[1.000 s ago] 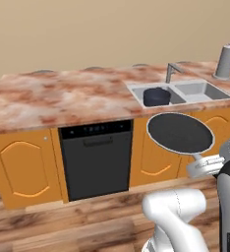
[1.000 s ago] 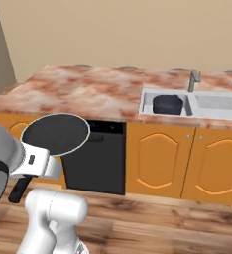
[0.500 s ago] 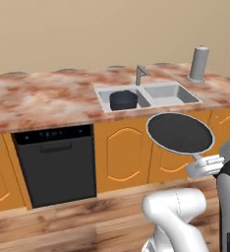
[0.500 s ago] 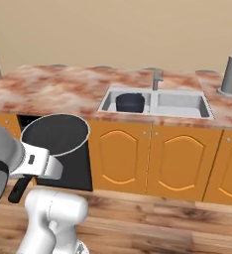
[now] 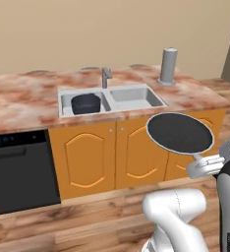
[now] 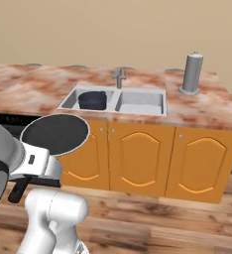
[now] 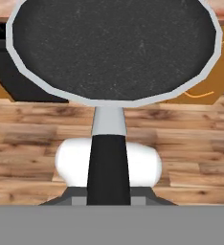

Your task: Move the pot and pan from the stove into the sink.

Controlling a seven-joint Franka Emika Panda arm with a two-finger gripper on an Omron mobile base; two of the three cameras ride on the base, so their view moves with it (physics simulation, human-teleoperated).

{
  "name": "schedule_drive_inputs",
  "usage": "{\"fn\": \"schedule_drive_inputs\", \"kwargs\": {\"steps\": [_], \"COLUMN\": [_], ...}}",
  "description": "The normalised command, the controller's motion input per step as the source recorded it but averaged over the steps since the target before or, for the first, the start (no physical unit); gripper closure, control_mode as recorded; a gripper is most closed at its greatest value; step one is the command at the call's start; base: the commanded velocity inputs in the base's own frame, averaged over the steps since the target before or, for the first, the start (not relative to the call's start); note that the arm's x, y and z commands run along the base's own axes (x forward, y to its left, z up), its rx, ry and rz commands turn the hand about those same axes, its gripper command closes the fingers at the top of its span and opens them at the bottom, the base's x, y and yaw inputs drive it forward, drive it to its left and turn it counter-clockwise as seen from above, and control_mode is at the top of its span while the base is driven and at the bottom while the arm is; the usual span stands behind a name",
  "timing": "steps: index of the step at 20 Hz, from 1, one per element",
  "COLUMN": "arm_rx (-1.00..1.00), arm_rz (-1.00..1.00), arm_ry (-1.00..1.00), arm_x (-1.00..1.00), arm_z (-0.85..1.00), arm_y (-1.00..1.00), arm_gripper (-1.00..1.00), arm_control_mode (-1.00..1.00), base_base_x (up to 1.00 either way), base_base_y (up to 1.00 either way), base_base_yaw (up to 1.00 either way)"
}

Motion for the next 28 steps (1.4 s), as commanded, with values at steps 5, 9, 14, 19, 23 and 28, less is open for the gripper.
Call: {"fn": "schedule_drive_inputs", "kwargs": {"steps": [5, 9, 14, 19, 23, 28], "arm_rx": [0.00, 0.00, 0.00, 0.00, 0.00, 0.00], "arm_rz": [0.00, 0.00, 0.00, 0.00, 0.00, 0.00], "arm_ry": [0.00, 0.00, 0.00, 0.00, 0.00, 0.00], "arm_x": [0.00, 0.00, 0.00, 0.00, 0.00, 0.00], "arm_z": [0.00, 0.00, 0.00, 0.00, 0.00, 0.00], "arm_y": [0.00, 0.00, 0.00, 0.00, 0.00, 0.00], "arm_gripper": [1.00, 1.00, 1.00, 1.00, 1.00, 1.00], "arm_control_mode": [1.00, 1.00, 1.00, 1.00, 1.00, 1.00], "base_base_x": [0.10, 0.05, 0.01, 0.08, 0.37, 0.58], "base_base_y": [-0.84, -0.66, -0.33, 0.00, 0.00, 0.00], "base_base_yaw": [0.00, 0.00, 0.00, 0.00, 0.00, 0.00]}}
